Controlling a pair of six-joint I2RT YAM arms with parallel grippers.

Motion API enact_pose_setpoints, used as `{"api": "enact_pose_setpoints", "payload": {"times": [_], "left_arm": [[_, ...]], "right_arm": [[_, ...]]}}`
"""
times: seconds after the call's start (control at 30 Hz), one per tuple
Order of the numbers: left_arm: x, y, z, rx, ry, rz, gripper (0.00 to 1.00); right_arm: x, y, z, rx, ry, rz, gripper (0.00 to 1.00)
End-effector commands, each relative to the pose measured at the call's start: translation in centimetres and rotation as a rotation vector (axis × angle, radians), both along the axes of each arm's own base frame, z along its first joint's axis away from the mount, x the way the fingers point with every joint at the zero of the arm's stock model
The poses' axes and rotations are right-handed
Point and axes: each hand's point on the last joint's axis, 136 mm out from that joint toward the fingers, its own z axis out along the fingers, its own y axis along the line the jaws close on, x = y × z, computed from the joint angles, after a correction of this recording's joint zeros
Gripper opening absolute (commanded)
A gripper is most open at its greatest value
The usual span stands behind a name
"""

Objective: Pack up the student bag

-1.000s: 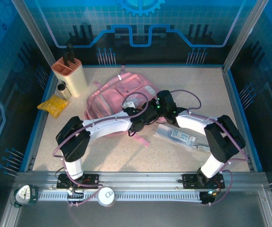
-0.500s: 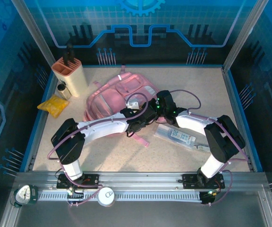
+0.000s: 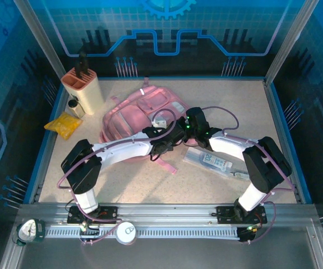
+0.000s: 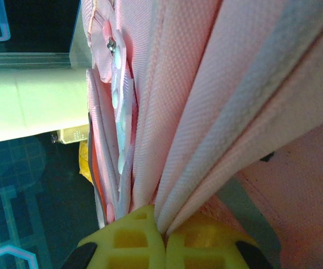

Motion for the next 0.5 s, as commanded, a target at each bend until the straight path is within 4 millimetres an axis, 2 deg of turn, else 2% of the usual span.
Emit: {"api": "enact_pose_setpoints", "payload": {"times": [0.0,0.07,0.17,0.27,0.4,0.47], "left_arm": [[-0.2,0.6,0.0,-0.046,0.027,0.009,0.5],[-0.3,1.1,-0.3,-0.052,0.04,0.04,0.51],[0.1,0.7,-0.3,-0.109,0.024,0.041,0.57],[0.9,0.8,-0.3,-0.137,0.019,0.065,0.59],[1.8,-0.9,0.7,-0.194,-0.005,0.023,0.54],[1.9,-1.0,0.7,-0.186,-0.003,0.012,0.5]], "right_arm": [[0.2,1.2,4.0,0.071,-0.112,0.03,0.0],[0.2,1.1,3.8,0.072,-0.107,0.025,0.0],[0.2,1.4,3.7,0.077,-0.104,0.034,0.0],[0.3,1.5,3.4,0.076,-0.102,0.032,0.0],[0.2,1.7,3.3,0.084,-0.096,0.034,0.0],[0.2,1.7,3.5,0.083,-0.101,0.037,0.0]]}}
